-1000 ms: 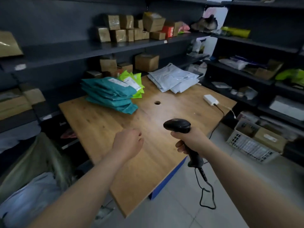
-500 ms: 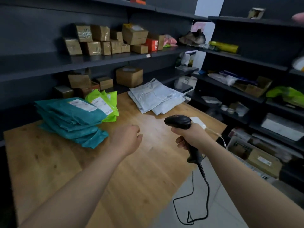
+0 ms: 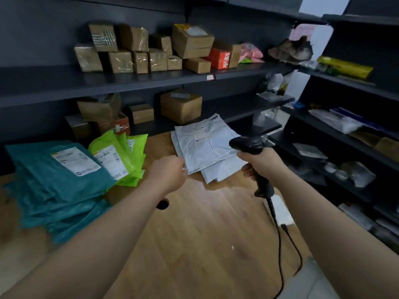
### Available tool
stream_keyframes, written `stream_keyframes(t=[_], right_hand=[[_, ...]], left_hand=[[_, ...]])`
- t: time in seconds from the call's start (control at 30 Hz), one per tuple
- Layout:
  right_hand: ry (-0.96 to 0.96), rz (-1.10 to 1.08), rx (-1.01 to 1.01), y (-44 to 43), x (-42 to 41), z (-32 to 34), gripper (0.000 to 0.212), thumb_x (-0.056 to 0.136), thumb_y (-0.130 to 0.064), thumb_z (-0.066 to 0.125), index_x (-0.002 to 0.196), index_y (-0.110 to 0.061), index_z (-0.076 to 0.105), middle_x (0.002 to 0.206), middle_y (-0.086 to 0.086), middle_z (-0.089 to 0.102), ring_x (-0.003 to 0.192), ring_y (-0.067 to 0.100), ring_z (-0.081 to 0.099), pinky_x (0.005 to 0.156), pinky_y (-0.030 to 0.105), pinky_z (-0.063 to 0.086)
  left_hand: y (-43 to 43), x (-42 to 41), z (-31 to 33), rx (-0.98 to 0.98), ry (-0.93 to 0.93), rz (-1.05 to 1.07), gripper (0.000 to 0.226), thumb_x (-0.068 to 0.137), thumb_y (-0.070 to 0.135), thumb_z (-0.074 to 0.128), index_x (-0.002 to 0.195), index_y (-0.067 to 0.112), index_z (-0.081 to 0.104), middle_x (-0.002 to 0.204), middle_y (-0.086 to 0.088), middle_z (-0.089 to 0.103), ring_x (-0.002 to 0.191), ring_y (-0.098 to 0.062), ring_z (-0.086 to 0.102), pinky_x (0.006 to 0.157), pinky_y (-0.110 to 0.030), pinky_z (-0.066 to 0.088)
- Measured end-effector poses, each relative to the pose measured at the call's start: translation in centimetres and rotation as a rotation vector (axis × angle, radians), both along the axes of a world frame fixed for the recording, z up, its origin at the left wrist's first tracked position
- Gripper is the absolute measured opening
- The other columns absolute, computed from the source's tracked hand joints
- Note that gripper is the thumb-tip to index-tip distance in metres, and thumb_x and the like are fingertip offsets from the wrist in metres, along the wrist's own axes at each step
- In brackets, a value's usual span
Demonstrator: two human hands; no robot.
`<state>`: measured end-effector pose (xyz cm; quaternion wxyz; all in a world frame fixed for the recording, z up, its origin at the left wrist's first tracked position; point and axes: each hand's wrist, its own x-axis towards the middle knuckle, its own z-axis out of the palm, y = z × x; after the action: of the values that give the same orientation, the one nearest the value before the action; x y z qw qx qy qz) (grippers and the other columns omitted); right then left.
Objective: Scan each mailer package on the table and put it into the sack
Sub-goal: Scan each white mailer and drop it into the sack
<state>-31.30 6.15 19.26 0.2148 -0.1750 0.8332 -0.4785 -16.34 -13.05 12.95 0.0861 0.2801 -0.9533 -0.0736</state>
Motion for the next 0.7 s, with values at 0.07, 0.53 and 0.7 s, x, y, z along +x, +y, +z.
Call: stream_keyframes(t=[0.07,0.53,0.7], right_hand=[[0.002,0.058,0.017,-1.8,-4.5,-0.7,0.023,0.088,-0.026,0.071,0.105,-0.013,0.062,0.076,0.013,0.071,0.057,0.022,0.065,0.052,0.03,0.05],[-0.099,0.145,0.157,-11.7,-21.3,-9.4,0.03,0.086,-0.034,0.071,0.1,-0.009,0.062,0.085,0.007,0.059,0.084,0.025,0.058,0.075,0.036,0.046],[-0.111,0.139,0.17,-12.4,-22.9,-11.6,0.024,0.087,-0.03,0.069,0.084,-0.008,0.061,0.072,0.004,0.056,0.069,0.019,0.054,0.055,0.025,0.039]], left_hand=[[-1.2,-3.5,-1.1,0.052,0.013,0.061,0.018,0.093,0.032,0.048,0.082,0.018,0.051,0.098,-0.005,0.063,0.089,-0.027,0.06,0.063,-0.03,0.035],[-7.9,-18.7,-12.7,0.431,-0.103,0.39,0.044,0.093,0.028,0.051,0.131,0.006,0.044,0.127,-0.013,0.055,0.11,-0.03,0.057,0.082,-0.034,0.046],[-9.5,-20.8,-15.2,0.63,-0.008,0.506,0.054,0.092,0.019,0.055,0.14,0.005,0.032,0.13,-0.019,0.051,0.114,-0.035,0.053,0.081,-0.032,0.041]])
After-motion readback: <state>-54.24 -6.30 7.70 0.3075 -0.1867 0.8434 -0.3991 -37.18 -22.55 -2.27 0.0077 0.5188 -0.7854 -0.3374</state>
